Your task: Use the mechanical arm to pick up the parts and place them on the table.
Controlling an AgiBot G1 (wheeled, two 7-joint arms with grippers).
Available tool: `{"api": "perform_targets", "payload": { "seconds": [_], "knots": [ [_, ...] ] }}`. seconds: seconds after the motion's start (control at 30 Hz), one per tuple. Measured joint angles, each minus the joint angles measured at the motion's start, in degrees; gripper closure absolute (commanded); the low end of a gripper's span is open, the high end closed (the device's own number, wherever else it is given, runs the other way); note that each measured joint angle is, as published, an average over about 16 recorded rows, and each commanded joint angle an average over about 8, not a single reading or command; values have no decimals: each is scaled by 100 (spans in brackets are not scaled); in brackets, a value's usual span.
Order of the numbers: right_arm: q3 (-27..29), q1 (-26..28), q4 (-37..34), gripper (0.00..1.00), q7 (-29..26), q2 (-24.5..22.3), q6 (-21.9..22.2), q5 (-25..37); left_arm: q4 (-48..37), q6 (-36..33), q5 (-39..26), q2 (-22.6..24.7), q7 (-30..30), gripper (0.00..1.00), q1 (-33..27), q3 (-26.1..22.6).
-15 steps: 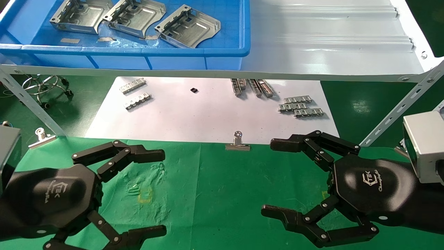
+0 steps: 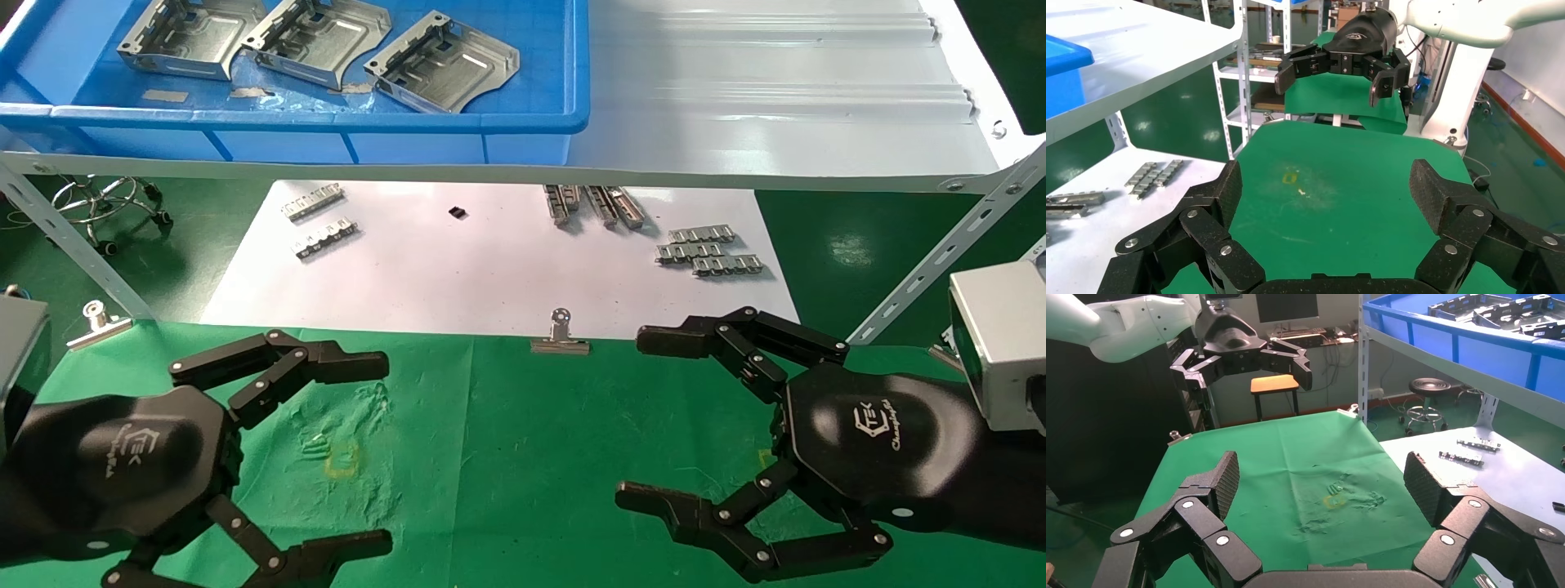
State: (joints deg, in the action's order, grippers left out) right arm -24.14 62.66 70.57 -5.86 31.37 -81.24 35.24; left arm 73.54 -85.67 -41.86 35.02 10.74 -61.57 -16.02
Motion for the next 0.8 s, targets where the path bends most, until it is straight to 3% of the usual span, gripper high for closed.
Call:
{"api": "perform_targets", "payload": {
  "seconds": [0.1,0.17,0.53,0.8],
  "knots": [
    [0,0,0,85,0,0,0,0,-1,1,0,1,0,0,0,0],
    [0,0,0,100,0,0,0,0,-6,11,-1,7,1,0,0,0],
    [0,0,0,100,0,0,0,0,-107,303,-89,227,-7,0,-122,-20],
    [0,0,0,100,0,0,0,0,-437,760,-357,674,-84,0,-591,-91]
  ]
}}
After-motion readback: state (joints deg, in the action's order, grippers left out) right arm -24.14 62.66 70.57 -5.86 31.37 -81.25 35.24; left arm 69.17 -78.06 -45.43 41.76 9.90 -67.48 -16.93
